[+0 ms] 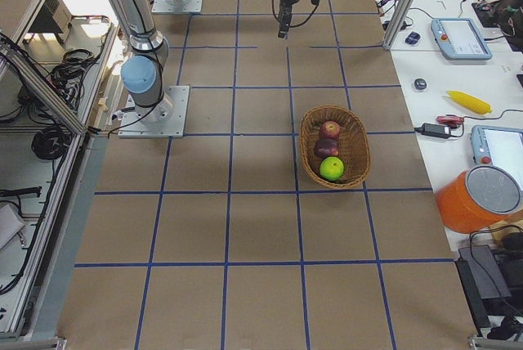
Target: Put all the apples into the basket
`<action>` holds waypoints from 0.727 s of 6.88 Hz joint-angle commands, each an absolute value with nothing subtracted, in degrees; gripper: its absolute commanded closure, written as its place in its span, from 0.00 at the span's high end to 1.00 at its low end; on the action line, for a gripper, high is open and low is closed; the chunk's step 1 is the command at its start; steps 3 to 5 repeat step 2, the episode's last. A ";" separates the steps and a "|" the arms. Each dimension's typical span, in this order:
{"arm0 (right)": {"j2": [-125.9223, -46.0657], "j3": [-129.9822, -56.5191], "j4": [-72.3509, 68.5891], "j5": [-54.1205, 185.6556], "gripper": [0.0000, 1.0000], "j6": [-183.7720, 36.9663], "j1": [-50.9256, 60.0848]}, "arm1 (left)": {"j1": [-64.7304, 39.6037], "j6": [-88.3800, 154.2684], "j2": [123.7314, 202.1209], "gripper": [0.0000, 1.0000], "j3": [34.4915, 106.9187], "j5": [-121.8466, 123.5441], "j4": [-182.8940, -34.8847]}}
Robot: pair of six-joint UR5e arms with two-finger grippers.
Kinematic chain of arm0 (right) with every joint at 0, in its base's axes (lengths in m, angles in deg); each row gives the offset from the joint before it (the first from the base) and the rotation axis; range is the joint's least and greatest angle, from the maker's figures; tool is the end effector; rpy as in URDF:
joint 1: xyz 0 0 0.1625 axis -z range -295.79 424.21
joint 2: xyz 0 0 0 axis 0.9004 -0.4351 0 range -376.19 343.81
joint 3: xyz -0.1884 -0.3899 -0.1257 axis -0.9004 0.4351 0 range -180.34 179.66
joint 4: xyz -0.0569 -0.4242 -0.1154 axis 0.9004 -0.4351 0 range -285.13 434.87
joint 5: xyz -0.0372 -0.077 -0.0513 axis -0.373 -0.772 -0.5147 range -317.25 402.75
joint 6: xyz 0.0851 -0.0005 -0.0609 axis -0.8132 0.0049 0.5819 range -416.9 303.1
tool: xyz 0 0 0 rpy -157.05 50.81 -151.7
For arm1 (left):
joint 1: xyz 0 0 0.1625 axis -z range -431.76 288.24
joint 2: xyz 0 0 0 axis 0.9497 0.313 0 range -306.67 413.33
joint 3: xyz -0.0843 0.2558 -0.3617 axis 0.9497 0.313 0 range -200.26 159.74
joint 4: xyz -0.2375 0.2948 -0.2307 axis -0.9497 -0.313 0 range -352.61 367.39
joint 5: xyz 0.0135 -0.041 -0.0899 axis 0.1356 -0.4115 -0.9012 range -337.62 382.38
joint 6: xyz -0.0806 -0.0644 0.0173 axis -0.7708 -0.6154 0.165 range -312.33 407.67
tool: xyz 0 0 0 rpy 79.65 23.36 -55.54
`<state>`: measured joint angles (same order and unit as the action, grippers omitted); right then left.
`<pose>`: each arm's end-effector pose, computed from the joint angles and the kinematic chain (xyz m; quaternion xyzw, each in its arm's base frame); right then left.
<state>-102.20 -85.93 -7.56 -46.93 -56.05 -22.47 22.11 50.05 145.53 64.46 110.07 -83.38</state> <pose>0.1024 -0.5469 0.4993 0.0217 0.9978 0.0622 0.0051 -0.1739 -0.5328 0.5354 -0.0549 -0.9981 0.0199 0.0204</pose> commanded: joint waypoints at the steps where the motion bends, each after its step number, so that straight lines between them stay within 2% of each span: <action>1: -102.23 -85.95 -7.49 -46.90 1.00 -55.94 -22.45 | 22.11 49.96 145.44 1.00 64.46 110.18 -84.19; 5: -102.14 -86.21 -7.57 -46.90 1.00 -56.02 -22.45 | 22.11 49.96 145.44 1.00 64.46 110.18 -84.10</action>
